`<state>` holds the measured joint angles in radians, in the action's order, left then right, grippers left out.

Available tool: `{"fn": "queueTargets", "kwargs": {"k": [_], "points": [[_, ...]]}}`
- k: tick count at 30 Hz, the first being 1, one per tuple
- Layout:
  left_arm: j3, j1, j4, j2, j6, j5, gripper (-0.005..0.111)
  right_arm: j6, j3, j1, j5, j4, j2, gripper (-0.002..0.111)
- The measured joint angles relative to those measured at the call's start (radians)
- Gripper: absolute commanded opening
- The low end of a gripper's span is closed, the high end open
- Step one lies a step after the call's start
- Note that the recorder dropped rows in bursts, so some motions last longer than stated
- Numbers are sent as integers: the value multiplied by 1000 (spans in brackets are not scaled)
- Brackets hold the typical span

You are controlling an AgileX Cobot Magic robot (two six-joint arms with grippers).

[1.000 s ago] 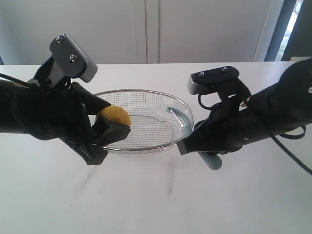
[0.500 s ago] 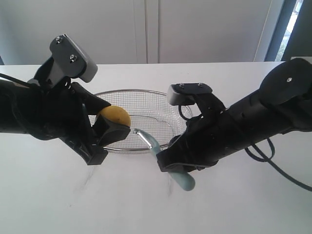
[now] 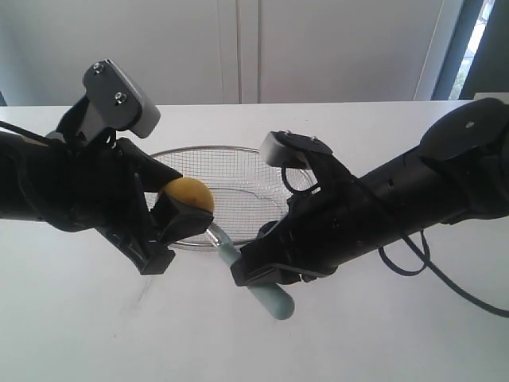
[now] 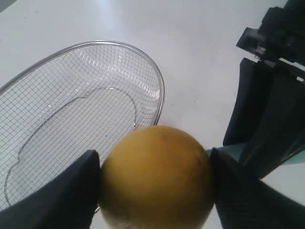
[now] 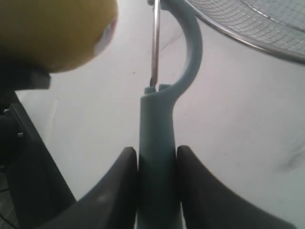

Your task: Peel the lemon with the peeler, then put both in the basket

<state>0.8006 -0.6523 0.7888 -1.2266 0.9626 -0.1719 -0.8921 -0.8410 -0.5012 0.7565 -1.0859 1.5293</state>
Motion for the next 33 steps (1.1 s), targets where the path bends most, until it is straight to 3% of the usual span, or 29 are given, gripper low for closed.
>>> {"fn": "queueTargets", "kwargs": {"k": [33], "points": [[0, 0, -45, 0, 2, -16, 0, -16, -42, 0, -8, -16, -4, 0]]}}
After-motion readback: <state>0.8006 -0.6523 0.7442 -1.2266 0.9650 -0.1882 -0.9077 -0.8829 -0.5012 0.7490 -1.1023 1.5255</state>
